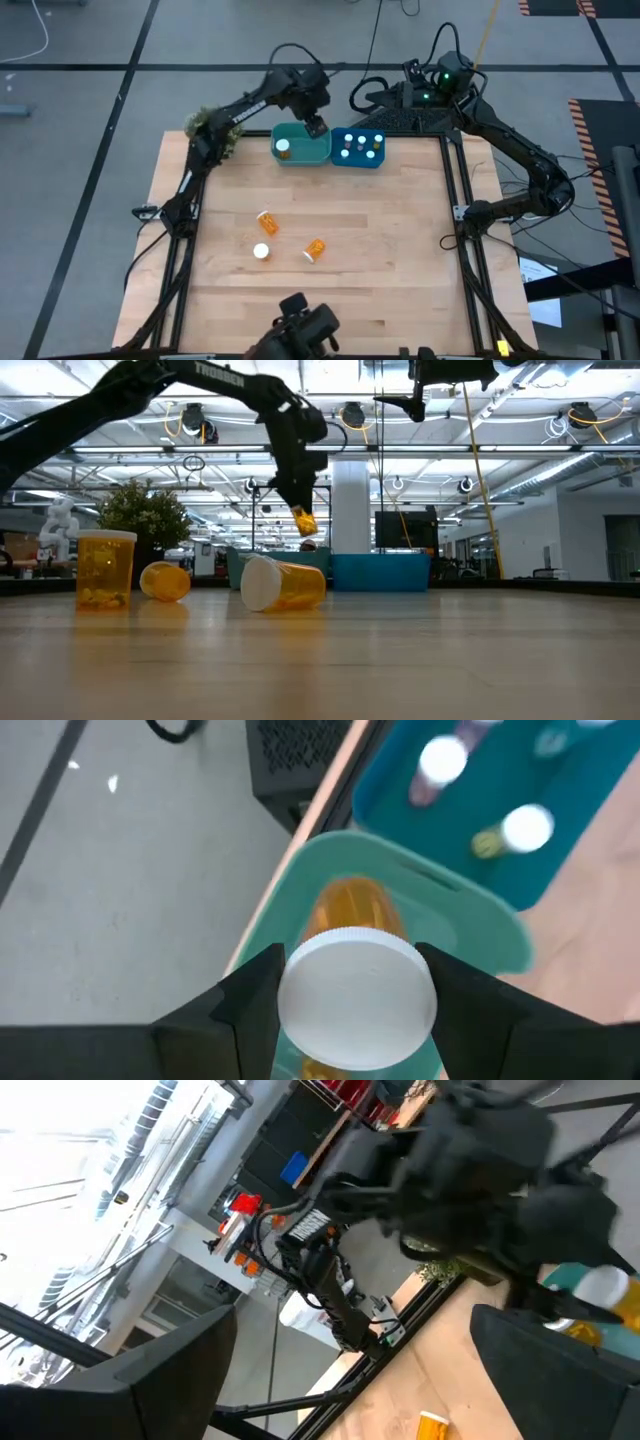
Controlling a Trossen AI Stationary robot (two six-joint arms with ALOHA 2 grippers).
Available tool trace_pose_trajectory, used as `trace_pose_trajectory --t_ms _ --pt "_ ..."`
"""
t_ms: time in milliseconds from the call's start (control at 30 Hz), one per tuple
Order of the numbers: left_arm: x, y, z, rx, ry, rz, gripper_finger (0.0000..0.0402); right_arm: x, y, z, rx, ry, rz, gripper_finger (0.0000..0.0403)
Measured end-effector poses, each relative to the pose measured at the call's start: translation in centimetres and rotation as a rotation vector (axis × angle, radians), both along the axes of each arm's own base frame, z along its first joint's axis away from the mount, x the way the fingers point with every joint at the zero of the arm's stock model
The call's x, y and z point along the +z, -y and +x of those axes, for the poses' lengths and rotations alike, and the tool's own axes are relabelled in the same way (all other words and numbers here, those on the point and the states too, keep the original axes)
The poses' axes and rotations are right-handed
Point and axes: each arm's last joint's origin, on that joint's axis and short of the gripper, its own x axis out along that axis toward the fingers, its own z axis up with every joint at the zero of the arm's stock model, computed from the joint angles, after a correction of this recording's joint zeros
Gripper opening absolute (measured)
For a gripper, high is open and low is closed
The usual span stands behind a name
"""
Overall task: Pick and place medicine bottles into bin by pill shape (circle, oval)
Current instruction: Put the large orange capsule bottle into the green bin
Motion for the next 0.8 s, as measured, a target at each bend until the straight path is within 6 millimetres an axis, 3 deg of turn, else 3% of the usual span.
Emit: trace_pose_trajectory --t_ms 433,800 --pt "-7.1 -1.2 2.2 -0.045 -0.132 -0.065 0.0209 -0.1 0.0 0.0 -0.002 -0.006 -0.012 0.0393" --pt "-8.1 -0.9 3.2 -0.076 -0.105 -0.041 0.0209 -0.1 0.3 -0.3 -0.016 -0.01 -0.007 0.0393"
